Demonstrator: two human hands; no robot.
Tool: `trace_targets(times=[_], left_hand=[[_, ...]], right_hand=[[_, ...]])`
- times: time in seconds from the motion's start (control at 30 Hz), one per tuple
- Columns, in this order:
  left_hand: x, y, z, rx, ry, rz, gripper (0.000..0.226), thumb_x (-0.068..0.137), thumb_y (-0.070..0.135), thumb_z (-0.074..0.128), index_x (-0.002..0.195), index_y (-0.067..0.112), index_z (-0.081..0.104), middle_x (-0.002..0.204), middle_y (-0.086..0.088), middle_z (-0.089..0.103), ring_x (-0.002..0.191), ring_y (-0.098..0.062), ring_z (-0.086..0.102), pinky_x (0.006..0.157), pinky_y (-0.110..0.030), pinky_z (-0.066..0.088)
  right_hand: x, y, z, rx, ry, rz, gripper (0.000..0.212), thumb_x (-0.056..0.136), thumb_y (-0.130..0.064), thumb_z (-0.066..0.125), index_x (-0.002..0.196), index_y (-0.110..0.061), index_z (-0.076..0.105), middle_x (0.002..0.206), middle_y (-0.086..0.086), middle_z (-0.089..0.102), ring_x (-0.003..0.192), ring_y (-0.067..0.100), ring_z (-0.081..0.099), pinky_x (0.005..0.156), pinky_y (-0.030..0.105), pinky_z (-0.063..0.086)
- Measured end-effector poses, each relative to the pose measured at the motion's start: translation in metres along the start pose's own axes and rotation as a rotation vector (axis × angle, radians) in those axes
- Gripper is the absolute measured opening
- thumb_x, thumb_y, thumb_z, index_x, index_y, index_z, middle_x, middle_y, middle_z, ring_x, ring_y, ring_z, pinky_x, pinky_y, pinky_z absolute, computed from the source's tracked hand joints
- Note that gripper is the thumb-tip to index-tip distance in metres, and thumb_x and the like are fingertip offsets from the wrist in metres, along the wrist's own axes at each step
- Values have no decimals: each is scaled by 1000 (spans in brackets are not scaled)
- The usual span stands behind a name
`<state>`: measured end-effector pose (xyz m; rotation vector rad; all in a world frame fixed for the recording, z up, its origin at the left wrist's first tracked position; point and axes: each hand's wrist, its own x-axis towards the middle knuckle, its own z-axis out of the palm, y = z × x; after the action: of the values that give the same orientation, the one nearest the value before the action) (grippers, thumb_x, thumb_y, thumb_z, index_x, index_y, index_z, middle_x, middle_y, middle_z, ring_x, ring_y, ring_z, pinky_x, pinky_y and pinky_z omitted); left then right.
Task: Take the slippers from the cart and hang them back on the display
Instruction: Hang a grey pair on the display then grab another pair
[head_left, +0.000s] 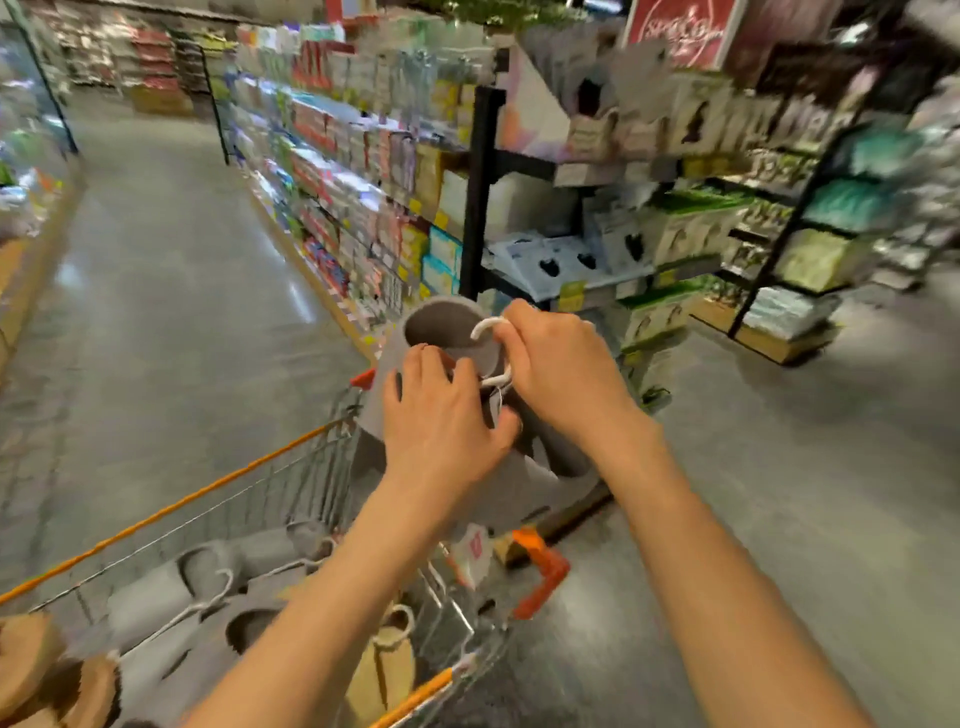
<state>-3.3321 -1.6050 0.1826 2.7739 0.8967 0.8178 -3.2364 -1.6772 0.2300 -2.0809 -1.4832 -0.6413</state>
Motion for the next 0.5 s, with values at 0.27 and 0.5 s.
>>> trace_targets(times=[0.27, 0.5], left_hand=[[4, 229, 32, -231, 27, 323, 45, 78, 51, 52, 88, 7, 60, 102, -18, 55, 110, -35, 46, 83, -43, 34], [-42, 409, 74, -421, -2, 595, 45, 66, 53, 37, 67, 14, 59, 78, -13, 58, 84, -34, 59, 70, -42, 47]], right_hand=[[-98, 147, -159, -364, 139, 288, 30, 98, -32, 38, 96, -10, 58, 88, 15, 67, 82, 36, 61, 60, 33, 36], [-217, 224, -263, -728, 217, 583, 29, 97, -33, 41, 92, -14, 62, 80, 12, 70, 74, 37, 65, 56, 35, 45]])
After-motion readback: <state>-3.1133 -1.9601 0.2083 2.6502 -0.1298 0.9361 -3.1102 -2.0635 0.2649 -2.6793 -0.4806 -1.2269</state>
